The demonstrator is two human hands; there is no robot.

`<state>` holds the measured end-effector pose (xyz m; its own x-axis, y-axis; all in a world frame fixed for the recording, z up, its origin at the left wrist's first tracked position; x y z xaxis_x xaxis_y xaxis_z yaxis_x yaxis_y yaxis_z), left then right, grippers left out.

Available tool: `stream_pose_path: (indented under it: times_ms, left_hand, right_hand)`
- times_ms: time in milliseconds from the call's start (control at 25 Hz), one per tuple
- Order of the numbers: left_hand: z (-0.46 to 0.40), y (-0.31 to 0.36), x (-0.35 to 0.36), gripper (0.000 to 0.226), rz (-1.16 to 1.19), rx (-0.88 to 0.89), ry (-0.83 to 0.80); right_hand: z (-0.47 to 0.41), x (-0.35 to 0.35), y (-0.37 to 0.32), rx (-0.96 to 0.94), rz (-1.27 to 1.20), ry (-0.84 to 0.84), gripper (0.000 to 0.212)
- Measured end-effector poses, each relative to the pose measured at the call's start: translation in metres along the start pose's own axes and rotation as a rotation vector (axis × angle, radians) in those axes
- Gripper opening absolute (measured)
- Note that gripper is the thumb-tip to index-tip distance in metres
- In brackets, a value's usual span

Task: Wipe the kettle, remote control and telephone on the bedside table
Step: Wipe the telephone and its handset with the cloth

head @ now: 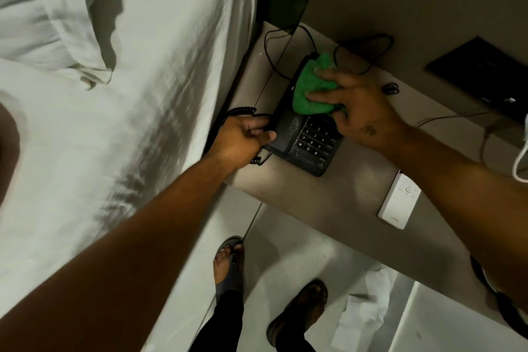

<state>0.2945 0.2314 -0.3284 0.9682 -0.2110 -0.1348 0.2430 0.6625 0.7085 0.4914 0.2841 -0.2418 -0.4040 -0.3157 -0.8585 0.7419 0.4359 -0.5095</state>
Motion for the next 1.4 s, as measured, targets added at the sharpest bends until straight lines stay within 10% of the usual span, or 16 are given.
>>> stream_pose_path:
  times_ms: [760, 1400]
  left_hand:
    - [-0.002, 0.004, 0.007, 0.041, -0.032, 0.049, -0.01]
    - [-0.002, 0.003, 0.006, 0.04, -0.065, 0.024, 0.025]
  right_hand:
    - [0.021, 0.026, -0.044, 0.179, 0.082, -0.023, 0.048]
    - [0.013, -0.001, 0.027, 0.474, -0.11, 0.301, 0.05]
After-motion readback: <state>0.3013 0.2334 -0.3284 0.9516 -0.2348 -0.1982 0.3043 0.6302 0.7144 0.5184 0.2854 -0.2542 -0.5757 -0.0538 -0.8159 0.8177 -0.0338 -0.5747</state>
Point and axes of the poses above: each hand's wrist, its own z-axis away from the middle knuckle, its own x-axis out of the palm, y = z × x, the point moved 7 cm from there along -z, towards the middle knuckle, and after that the axes turned 5 degrees about -x, right-handed, at the moved point
